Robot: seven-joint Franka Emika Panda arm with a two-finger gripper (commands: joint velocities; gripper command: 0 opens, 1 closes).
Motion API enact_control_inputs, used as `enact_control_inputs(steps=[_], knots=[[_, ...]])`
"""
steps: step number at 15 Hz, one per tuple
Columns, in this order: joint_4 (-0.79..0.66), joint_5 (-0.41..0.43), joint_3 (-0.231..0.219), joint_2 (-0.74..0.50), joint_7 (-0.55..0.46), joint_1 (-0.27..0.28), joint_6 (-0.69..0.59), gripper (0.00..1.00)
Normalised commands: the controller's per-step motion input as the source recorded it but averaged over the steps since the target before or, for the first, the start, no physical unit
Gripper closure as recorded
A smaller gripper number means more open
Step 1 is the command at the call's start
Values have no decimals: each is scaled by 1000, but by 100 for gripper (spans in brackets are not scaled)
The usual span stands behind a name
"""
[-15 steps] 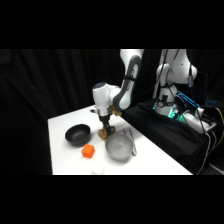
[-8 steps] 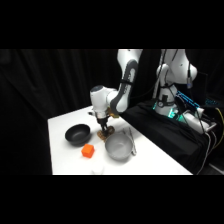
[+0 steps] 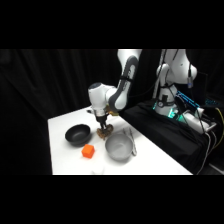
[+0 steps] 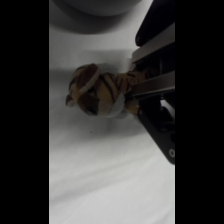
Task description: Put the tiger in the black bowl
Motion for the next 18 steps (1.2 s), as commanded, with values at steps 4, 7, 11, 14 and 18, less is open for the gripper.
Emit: enact_control_inputs(steps=[4,7,11,14,18], knots=[[-47,11,20,-283,-110,-35,-290,92],[-98,-59,-37,-425,-25,27,-328,92],[-11,-112,-59,-394,33,52,-307,92],[189,-103,-42,-188,52,51,-289,92],[389,-62,-33,48,44,31,-269,92]])
